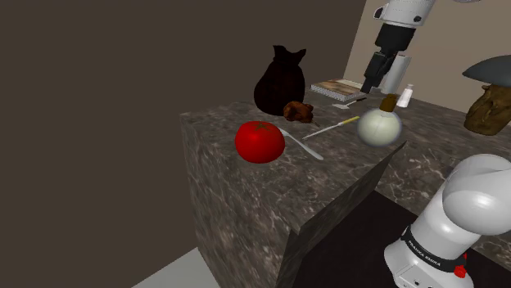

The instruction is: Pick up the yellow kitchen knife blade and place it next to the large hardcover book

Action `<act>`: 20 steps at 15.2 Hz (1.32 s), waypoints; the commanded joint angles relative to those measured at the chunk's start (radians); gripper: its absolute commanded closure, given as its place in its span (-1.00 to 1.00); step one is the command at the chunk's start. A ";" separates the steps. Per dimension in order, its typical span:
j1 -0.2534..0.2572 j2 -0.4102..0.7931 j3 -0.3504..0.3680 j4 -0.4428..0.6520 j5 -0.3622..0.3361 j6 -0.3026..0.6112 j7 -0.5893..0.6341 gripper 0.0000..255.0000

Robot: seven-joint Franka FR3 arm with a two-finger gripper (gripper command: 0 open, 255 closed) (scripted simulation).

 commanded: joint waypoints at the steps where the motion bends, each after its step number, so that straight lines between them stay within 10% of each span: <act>1: 0.000 0.000 0.000 0.000 0.000 0.000 0.000 -1.00; 11: 0.293 -0.041 -0.041 -0.394 -0.392 0.519 -0.784 -1.00; 20: 0.270 0.022 -0.074 -0.451 -0.435 0.643 -0.769 -1.00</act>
